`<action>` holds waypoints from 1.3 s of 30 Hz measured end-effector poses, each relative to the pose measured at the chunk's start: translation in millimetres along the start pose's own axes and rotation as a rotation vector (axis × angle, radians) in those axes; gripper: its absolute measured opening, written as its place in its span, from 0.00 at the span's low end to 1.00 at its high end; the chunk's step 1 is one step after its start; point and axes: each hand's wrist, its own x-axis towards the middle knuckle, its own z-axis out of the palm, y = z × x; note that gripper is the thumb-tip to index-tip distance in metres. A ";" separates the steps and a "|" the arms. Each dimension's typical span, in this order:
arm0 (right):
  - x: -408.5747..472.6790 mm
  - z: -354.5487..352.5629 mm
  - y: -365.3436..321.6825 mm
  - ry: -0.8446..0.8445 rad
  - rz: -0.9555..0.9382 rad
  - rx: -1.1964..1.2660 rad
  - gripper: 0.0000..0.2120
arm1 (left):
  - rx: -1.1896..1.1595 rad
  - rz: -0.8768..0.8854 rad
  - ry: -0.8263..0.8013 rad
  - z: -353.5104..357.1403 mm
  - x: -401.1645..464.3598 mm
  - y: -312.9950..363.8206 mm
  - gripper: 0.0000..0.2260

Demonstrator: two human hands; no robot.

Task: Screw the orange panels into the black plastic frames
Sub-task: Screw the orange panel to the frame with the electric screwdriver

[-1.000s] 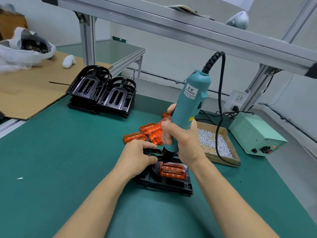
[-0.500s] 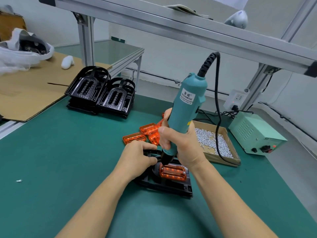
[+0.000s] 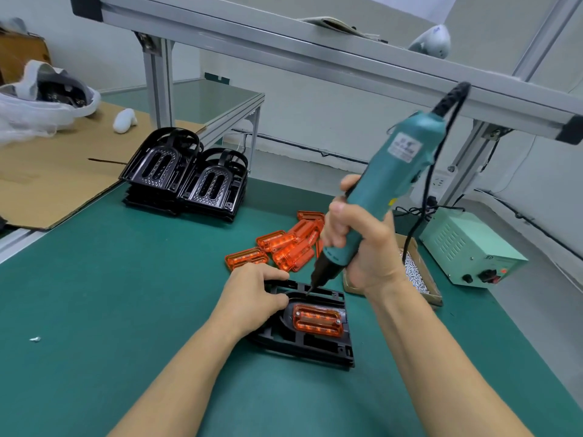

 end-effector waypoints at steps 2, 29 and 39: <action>2.4 -6.2 -14.2 0.060 -0.049 -0.016 0.12 | 0.007 -0.001 0.003 0.1 0.3 0.7 0.17; -98.1 -169.7 -122.3 1.057 -0.159 -0.382 0.12 | -0.008 -0.007 0.003 -1.3 0.9 -1.4 0.16; -125.6 -193.4 -93.0 0.802 0.799 -0.855 0.22 | -0.024 -0.018 -0.013 -1.4 -0.6 -1.0 0.15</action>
